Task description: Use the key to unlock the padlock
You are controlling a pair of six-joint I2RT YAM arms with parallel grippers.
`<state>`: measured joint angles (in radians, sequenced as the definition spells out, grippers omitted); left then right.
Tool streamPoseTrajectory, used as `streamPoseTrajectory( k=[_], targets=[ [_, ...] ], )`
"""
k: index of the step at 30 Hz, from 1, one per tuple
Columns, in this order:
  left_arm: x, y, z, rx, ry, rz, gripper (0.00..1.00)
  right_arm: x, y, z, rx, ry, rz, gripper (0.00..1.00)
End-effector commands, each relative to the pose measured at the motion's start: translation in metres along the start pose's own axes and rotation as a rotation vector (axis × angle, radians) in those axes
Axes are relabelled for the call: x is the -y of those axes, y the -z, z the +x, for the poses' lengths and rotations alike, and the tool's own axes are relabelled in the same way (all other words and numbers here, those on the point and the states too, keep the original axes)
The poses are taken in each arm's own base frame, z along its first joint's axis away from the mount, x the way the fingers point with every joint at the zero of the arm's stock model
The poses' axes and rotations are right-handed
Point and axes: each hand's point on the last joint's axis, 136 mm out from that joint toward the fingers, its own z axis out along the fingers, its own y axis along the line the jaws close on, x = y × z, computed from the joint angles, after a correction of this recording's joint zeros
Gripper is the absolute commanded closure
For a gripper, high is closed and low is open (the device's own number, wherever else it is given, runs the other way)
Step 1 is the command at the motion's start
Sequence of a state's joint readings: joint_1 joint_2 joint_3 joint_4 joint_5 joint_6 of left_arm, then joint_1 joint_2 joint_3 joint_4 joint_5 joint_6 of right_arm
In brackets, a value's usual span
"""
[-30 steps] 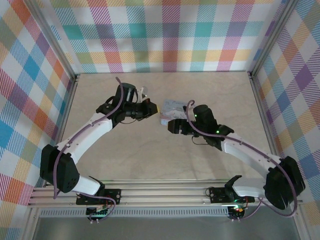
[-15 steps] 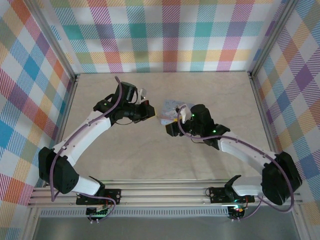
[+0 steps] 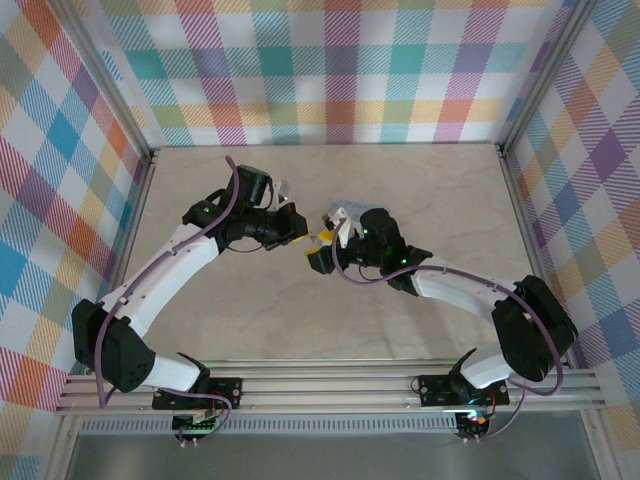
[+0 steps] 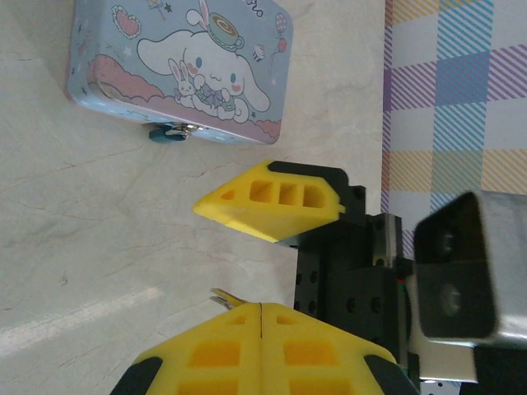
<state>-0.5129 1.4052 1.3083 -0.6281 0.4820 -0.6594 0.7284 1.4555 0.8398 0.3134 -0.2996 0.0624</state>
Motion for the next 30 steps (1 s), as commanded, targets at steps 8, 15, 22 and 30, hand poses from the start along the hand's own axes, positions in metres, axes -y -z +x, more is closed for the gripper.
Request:
streamPoseTrajectory(
  k=[8, 15, 22, 30],
  targets=[
    [0.003, 0.006, 0.008, -0.021, -0.014, 0.006, 1.00, -0.007, -0.002, -0.010, 0.090, 0.099, -0.023, 0.65],
    [-0.001, 0.008, 0.009, -0.015, -0.039, -0.014, 1.00, -0.014, 0.002, -0.007, 0.054, 0.151, -0.045, 0.99],
    [-0.001, 0.006, 0.007, -0.015, -0.082, -0.011, 1.00, -0.023, 0.013, -0.002, -0.017, 0.202, -0.079, 1.00],
    [0.003, 0.034, -0.012, 0.183, -0.357, 0.004, 0.55, -0.043, 0.027, 0.012, -0.239, 0.132, -0.225, 1.00]
  ],
)
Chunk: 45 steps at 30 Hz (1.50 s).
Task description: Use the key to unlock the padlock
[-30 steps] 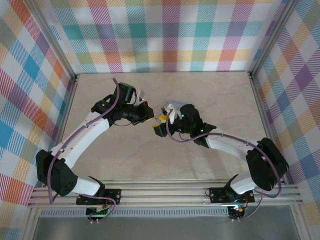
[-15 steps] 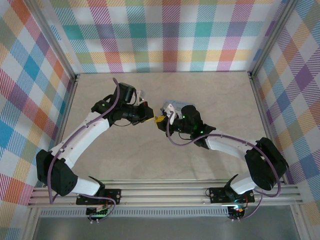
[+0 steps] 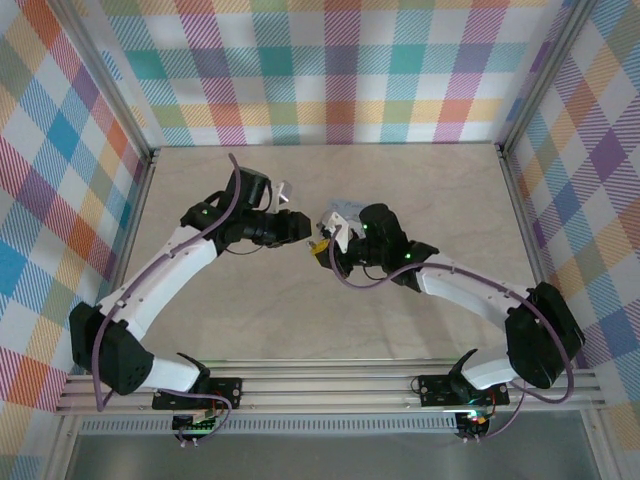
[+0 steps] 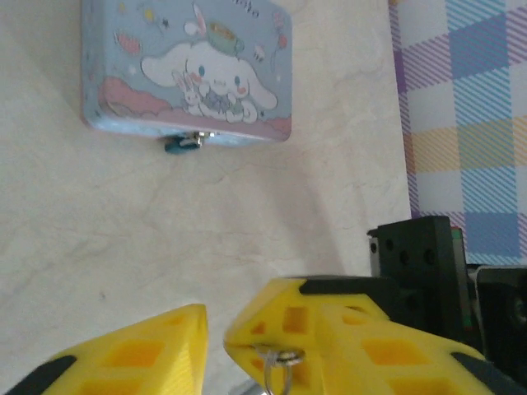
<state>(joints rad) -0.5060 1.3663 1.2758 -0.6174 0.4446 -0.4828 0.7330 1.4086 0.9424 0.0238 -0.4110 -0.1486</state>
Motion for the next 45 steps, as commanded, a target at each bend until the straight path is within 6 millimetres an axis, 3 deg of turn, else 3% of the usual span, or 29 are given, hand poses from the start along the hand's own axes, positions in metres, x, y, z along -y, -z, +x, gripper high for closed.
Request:
streamPoseTrajectory(
  k=[1, 5, 7, 10, 14, 20, 23, 27, 39, 45],
  targets=[
    [0.008, 0.032, -0.016, 0.197, -0.219, 0.027, 0.55, -0.021, 0.011, 0.009, -0.126, -0.036, -0.146, 1.00],
    [0.026, 0.047, -0.011, 0.325, -0.496, 0.135, 0.53, -0.028, 0.028, 0.008, -0.180, -0.122, -0.254, 1.00],
    [0.040, 0.048, 0.003, 0.308, -0.649, 0.229, 0.52, -0.030, 0.034, 0.007, -0.204, -0.144, -0.283, 1.00],
    [0.047, 0.044, 0.016, 0.243, -0.705, 0.292, 0.50, -0.033, 0.039, 0.008, -0.245, -0.154, -0.302, 1.00],
    [0.057, 0.029, 0.026, 0.085, -0.643, 0.389, 0.54, -0.035, 0.042, 0.009, -0.263, -0.160, -0.309, 1.00],
    [0.049, -0.001, 0.031, -0.044, -0.546, 0.398, 0.63, -0.036, 0.042, 0.004, -0.239, -0.159, -0.317, 1.00],
    [0.049, -0.005, 0.033, -0.050, -0.537, 0.418, 0.64, -0.037, 0.042, 0.003, -0.233, -0.163, -0.319, 1.00],
    [0.047, -0.008, 0.038, -0.075, -0.528, 0.424, 0.58, -0.036, 0.041, 0.004, -0.228, -0.168, -0.320, 1.00],
    [0.036, -0.019, 0.053, -0.168, -0.497, 0.418, 0.58, -0.031, 0.036, 0.009, -0.238, -0.172, -0.296, 1.00],
    [0.037, -0.020, 0.057, -0.198, -0.481, 0.447, 0.81, -0.027, 0.034, 0.010, -0.238, -0.177, -0.276, 1.00]
  ],
)
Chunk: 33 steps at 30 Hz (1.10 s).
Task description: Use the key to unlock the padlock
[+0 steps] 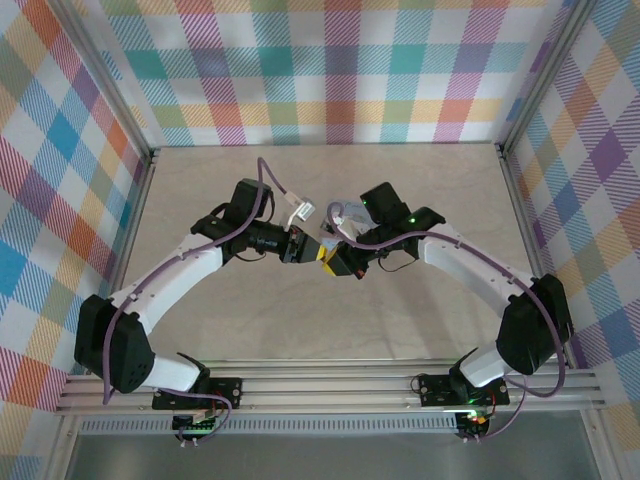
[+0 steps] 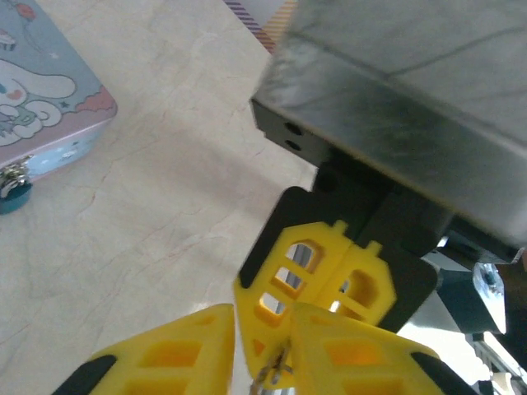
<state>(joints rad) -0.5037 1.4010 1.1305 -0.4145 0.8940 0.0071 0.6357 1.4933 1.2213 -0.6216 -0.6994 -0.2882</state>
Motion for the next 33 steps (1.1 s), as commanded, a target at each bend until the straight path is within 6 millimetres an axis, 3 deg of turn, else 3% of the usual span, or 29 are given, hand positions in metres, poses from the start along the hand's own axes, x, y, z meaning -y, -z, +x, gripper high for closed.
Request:
streamPoseTrajectory(
  k=[1, 4, 8, 10, 12, 16, 19, 20, 23, 25, 28, 31, 33],
  targets=[
    [0.005, -0.004, 0.009, -0.048, 0.024, 0.040, 0.83, -0.001, 0.001, -0.008, 0.033, 0.018, -0.003, 1.00],
    [0.009, -0.005, 0.009, -0.054, 0.027, 0.074, 0.81, 0.002, -0.001, -0.006, 0.029, 0.007, 0.006, 1.00],
    [0.014, -0.005, 0.011, -0.060, 0.022, 0.103, 0.65, 0.004, -0.003, -0.004, 0.023, -0.009, -0.001, 1.00],
    [0.014, -0.004, 0.011, -0.060, 0.021, 0.102, 0.64, 0.004, -0.004, -0.003, 0.021, -0.019, -0.008, 1.00],
    [0.013, -0.004, 0.011, -0.063, 0.020, 0.095, 0.72, 0.004, -0.004, -0.003, 0.024, -0.022, -0.016, 1.00],
    [0.007, -0.004, 0.009, -0.052, 0.021, 0.051, 1.00, 0.002, -0.004, -0.003, 0.030, -0.023, -0.027, 1.00],
    [0.002, -0.003, 0.005, -0.028, 0.023, 0.012, 1.00, 0.003, -0.004, -0.002, 0.037, -0.023, -0.010, 1.00],
    [0.000, -0.002, 0.003, -0.017, 0.024, -0.003, 1.00, 0.006, -0.003, -0.001, 0.043, -0.027, 0.011, 0.97],
    [-0.013, 0.001, -0.005, 0.037, 0.071, -0.058, 1.00, 0.020, 0.005, -0.002, 0.098, -0.061, 0.101, 0.65],
    [-0.028, 0.005, -0.017, 0.124, 0.152, -0.090, 1.00, 0.027, 0.018, -0.004, 0.169, -0.128, 0.151, 0.52],
    [-0.048, 0.009, -0.036, 0.268, 0.303, -0.101, 1.00, 0.045, 0.042, -0.008, 0.299, -0.290, 0.234, 0.42],
    [-0.060, 0.008, -0.052, 0.380, 0.407, -0.086, 1.00, 0.061, 0.061, -0.010, 0.424, -0.460, 0.294, 0.38],
    [-0.063, 0.008, -0.063, 0.444, 0.455, -0.055, 1.00, 0.062, 0.067, -0.017, 0.493, -0.514, 0.279, 0.38]
  ],
)
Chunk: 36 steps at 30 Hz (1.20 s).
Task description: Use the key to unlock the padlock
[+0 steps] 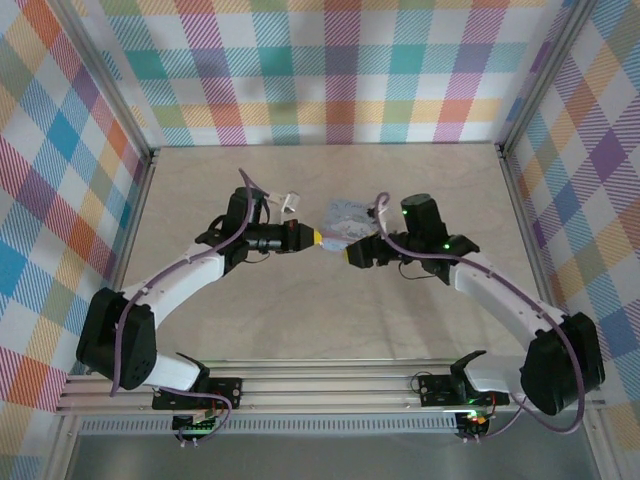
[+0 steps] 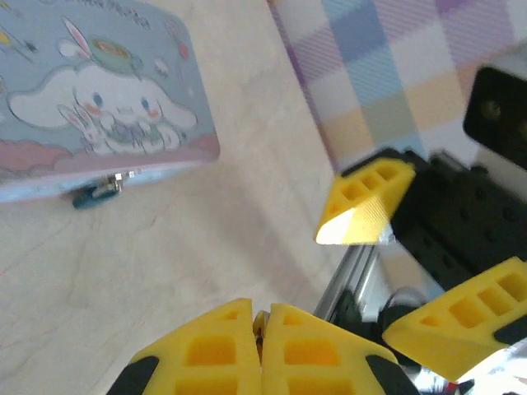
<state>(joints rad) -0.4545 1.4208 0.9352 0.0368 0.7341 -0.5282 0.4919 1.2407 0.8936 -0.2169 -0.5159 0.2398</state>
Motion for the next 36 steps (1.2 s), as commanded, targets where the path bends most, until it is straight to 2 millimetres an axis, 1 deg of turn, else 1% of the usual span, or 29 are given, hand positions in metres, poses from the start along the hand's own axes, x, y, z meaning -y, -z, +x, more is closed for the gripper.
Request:
streamPoseTrajectory(
  k=[1, 3, 7, 14, 19, 27, 31, 33, 36],
  targets=[
    [0.018, 0.002, -0.047, 0.206, 0.120, 0.100, 1.00, -0.002, 0.007, -0.036, 0.179, -0.196, -0.014, 0.37],
    [0.023, 0.001, -0.053, 0.231, 0.154, 0.134, 1.00, -0.005, 0.007, -0.044, 0.222, -0.262, -0.045, 0.38],
    [0.041, 0.000, -0.059, 0.236, 0.177, 0.203, 1.00, -0.009, 0.007, -0.059, 0.269, -0.348, -0.092, 0.43],
    [0.062, 0.006, -0.053, 0.187, 0.184, 0.268, 1.00, -0.015, 0.005, -0.079, 0.323, -0.421, -0.168, 0.59],
    [0.074, 0.009, -0.052, 0.176, 0.162, 0.294, 1.00, -0.021, -0.002, -0.086, 0.318, -0.454, -0.227, 0.60],
    [0.082, 0.011, -0.052, 0.161, 0.150, 0.317, 1.00, -0.028, -0.010, -0.092, 0.307, -0.450, -0.267, 0.59],
    [0.085, 0.013, -0.052, 0.171, 0.150, 0.325, 1.00, -0.033, -0.018, -0.094, 0.282, -0.454, -0.302, 0.61],
    [0.083, 0.014, -0.051, 0.179, 0.159, 0.325, 1.00, -0.035, -0.020, -0.096, 0.278, -0.455, -0.326, 0.64],
    [0.083, 0.014, -0.051, 0.188, 0.170, 0.337, 1.00, -0.039, -0.023, -0.099, 0.273, -0.455, -0.349, 0.76]
  ],
)
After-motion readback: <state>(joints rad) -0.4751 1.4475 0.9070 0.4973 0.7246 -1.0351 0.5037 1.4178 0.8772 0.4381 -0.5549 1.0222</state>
